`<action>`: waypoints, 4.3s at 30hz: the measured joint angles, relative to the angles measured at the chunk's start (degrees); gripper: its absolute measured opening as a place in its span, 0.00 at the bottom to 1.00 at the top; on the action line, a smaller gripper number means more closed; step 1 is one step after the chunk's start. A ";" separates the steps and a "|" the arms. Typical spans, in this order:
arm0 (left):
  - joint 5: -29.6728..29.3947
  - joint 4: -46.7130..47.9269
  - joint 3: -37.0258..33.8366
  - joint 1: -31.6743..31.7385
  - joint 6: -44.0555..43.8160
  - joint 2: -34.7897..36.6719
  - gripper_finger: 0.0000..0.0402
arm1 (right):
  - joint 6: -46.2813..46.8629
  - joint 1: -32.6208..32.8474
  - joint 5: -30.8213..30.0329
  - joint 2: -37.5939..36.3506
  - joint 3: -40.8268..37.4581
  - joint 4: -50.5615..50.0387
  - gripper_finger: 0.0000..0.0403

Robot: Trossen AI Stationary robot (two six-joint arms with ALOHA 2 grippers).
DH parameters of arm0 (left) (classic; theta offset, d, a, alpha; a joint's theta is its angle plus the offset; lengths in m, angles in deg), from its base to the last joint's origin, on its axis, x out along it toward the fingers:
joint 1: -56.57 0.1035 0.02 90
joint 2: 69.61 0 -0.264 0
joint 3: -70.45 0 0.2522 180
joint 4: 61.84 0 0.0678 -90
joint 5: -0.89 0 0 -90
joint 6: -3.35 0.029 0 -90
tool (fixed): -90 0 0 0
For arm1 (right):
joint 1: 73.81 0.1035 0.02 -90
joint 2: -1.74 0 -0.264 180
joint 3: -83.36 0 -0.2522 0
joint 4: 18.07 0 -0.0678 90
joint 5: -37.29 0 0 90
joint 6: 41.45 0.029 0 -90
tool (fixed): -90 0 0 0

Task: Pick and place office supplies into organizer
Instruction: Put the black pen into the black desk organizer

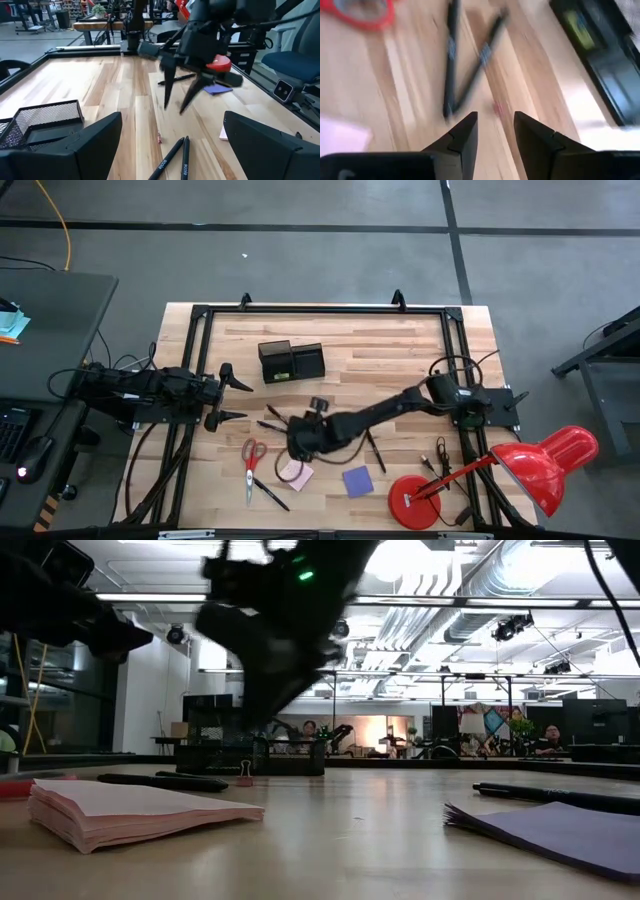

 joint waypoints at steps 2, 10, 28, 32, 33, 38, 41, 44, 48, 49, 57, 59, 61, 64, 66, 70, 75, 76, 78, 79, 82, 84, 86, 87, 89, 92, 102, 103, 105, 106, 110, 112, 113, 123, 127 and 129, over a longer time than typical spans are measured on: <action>-0.11 -0.32 0.00 0.00 0.00 0.00 0.83 | 6.10 1.55 -2.56 -0.96 0.00 -5.65 0.31; -0.13 -0.83 0.00 -0.01 -0.06 0.00 0.83 | 27.66 8.75 -7.31 -2.96 0.00 -19.96 0.31; -0.59 -3.15 0.00 -0.02 0.42 0.00 0.83 | 60.33 25.17 -22.63 -3.35 -2.96 -22.99 0.31; 0.00 -3.82 0.00 0.00 -0.24 0.00 0.83 | 60.88 25.07 -24.27 -3.35 -7.46 -16.39 0.31; 0.28 -3.83 0.00 0.00 -0.24 0.00 0.83 | 60.06 24.82 -23.80 -3.35 -8.69 -14.25 0.31; 0.48 -3.87 0.00 -0.01 -0.15 0.00 0.83 | 54.98 23.77 -23.45 -4.81 -15.12 -3.99 0.31; 0.48 -3.82 0.00 0.00 -0.11 0.00 0.83 | 49.60 22.64 -23.05 -7.53 -21.47 6.68 0.31; 0.50 -3.49 0.00 -0.02 -0.11 0.00 0.83 | 40.86 21.37 -22.35 -11.52 -29.31 22.35 0.31; 0.49 -3.47 0.00 0.00 -0.11 0.01 0.83 | 34.28 20.28 -20.53 -17.92 -40.09 35.02 0.31; 0.50 -3.44 0.00 0.00 -0.14 0.02 0.83 | 35.40 20.28 -20.96 -19.63 -42.70 36.16 0.31; 1.16 -1.02 0.00 -0.02 -0.68 0.02 0.83 | 49.33 22.60 -21.54 -25.30 -56.42 38.62 0.31; 1.21 -0.86 0.00 -0.02 -1.62 0.02 0.83 | 51.04 22.55 -22.73 -25.28 -57.41 38.42 0.31; 1.39 -0.80 0.00 -0.01 -2.09 0.02 0.83 | 51.51 22.51 -24.38 -25.28 -57.59 38.14 0.31; 1.61 -0.46 0.00 -0.02 -3.05 0.02 0.83 | 51.46 22.30 -24.27 -25.28 -57.66 36.63 0.31; 1.76 -0.20 0.00 -0.01 -3.25 0.02 0.83 | 52.98 22.05 -22.23 -25.28 -57.66 34.71 0.31; 1.83 0.22 0.00 -0.01 -3.25 0.02 0.83 | 55.24 21.78 -20.65 -25.28 -57.70 31.45 0.31; 1.84 0.21 0.00 -0.02 -3.28 0.02 0.83 | 56.22 21.81 -18.78 -25.25 -57.70 29.10 0.31; 1.82 0.22 0.00 0.00 -3.28 0.02 0.83 | 56.26 21.81 -18.68 -25.25 -57.70 28.45 0.31; 1.84 0.21 0.00 -0.01 -3.25 0.02 0.83 | 57.59 21.81 -18.58 -25.25 -57.70 27.16 0.31; 1.84 0.21 0.00 -0.02 -3.25 0.02 0.83 | 58.42 21.81 -18.28 -25.25 -57.70 26.49 0.31; 1.84 0.21 0.00 -0.02 -3.23 0.02 0.83 | 60.50 22.30 -17.06 -25.23 -57.70 25.22 0.31; 1.84 0.21 0.00 -0.02 -3.21 0.02 0.83 | 61.19 22.74 -16.99 -25.21 -57.70 24.56 0.31; 1.82 0.21 0.00 0.00 -3.21 0.02 0.83 | 61.78 23.16 -16.98 -25.21 -57.70 24.30 0.31; 1.84 0.21 0.00 -0.02 -3.21 0.02 0.83 | 62.22 23.34 -17.09 -25.21 -57.70 23.93 0.31; 1.84 0.21 0.00 -0.02 -3.21 0.02 0.83 | 63.18 23.57 -17.25 -25.21 -57.70 23.32 0.31; 1.84 0.21 0.00 -0.02 -3.21 0.02 0.83 | 63.74 23.69 -15.97 -25.21 -57.70 23.18 0.31; 1.84 0.19 0.00 -0.02 -3.23 0.02 0.83 | 58.69 23.69 -13.79 -23.50 -57.66 27.62 0.30; 1.82 0.20 0.00 -0.01 -3.23 0.02 0.83 | 58.75 23.68 -13.61 -23.39 -57.65 27.53 0.30; 1.83 0.19 0.00 -0.02 -3.23 0.02 0.83 | 58.94 23.66 -13.21 -23.14 -57.55 27.00 0.29; 1.81 0.21 0.00 -0.01 -3.21 0.02 0.83 | 59.42 23.66 -12.82 -22.99 -57.52 26.72 0.28; 1.81 0.21 0.00 0.00 -3.03 0.02 0.83 | 60.61 23.56 -10.73 -22.85 -57.38 24.95 0.22; 1.81 0.20 0.00 -0.01 -3.03 0.02 0.83 | 60.38 23.39 -10.56 -22.83 -57.40 24.51 0.19; 1.81 0.21 0.00 0.00 -3.03 0.02 0.83 | 60.25 23.22 -10.42 -22.82 -57.40 24.41 0.18; 1.81 0.19 0.00 0.00 -3.23 0.02 0.83 | 60.68 22.48 -10.80 -22.74 -57.51 24.49 0.05; 1.81 0.19 0.00 -0.02 -3.19 0.02 0.83 | 60.70 22.53 -11.81 -22.61 -57.55 24.64 0.05; 1.81 0.21 0.00 -0.01 -3.12 0.02 0.83 | 60.70 22.53 -12.66 -22.52 -57.59 24.80 0.06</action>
